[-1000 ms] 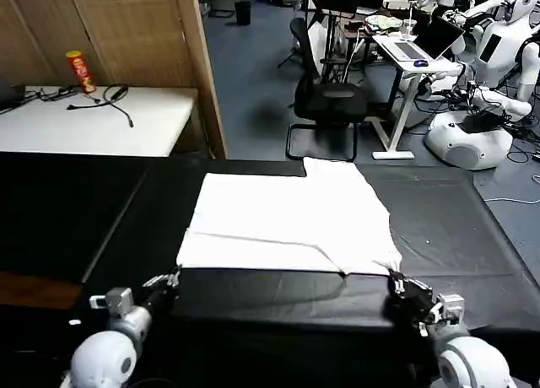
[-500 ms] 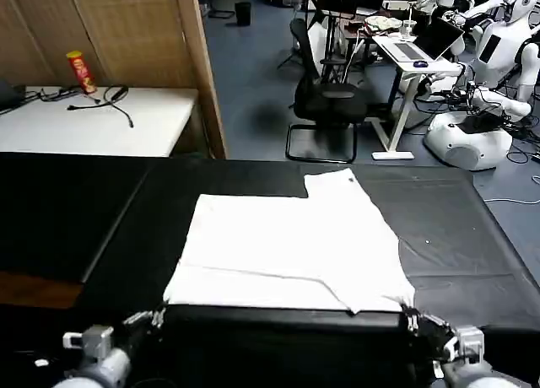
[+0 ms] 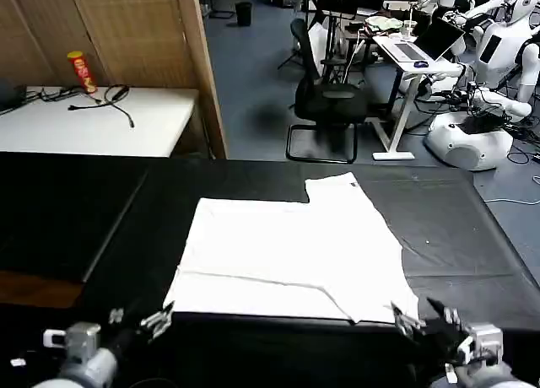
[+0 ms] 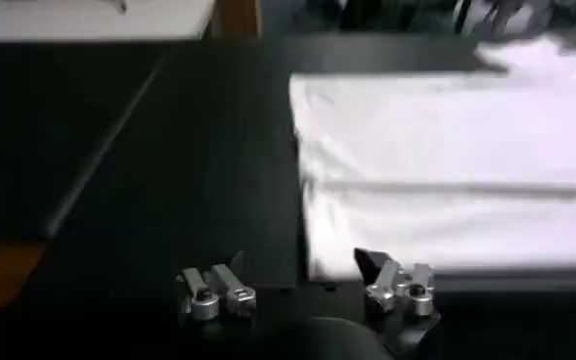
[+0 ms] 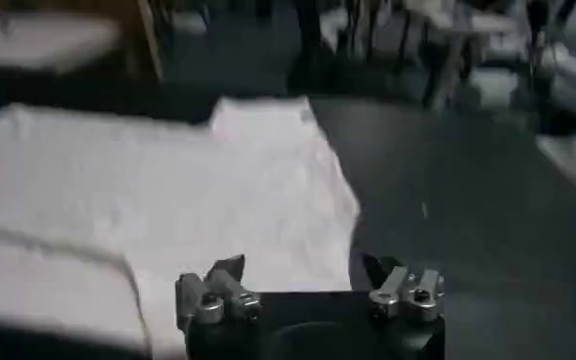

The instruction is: Fold and organize the clothes.

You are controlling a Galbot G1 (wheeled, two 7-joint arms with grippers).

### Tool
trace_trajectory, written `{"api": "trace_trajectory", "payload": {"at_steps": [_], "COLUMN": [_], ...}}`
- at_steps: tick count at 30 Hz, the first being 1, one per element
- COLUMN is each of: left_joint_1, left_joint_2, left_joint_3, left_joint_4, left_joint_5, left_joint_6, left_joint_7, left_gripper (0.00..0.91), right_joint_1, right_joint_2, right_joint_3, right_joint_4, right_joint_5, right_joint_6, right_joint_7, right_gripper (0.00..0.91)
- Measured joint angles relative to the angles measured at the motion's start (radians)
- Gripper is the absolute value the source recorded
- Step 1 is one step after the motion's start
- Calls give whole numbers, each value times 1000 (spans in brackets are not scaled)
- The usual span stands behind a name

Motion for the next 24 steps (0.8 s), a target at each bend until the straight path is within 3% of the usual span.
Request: {"api": "trace_trajectory", "payload": {"at_steps": [7, 16, 24], "left_joint_1": [-344, -732, -924], "left_joint_2": [42, 22, -35], "left_joint_3": [111, 323, 435], "left_joint_4": [220, 577, 873], "left_joint_5": [-66, -39, -32], "left_joint_6": [-12, -31, 13], "left_joint_7": [23, 69, 109], "left_gripper": [878, 878, 878], "right_joint_1": [394, 803, 982], "right_joint_2": [0, 73, 165], "right_joint_3": [-193, -427, -495], "right_joint_4": [-295, -738, -1029], "right_joint_5": [-10, -67, -134], "right_joint_6": [20, 28, 9], "right_joint_7": [-3, -32, -57], "right_gripper": [878, 878, 878]}}
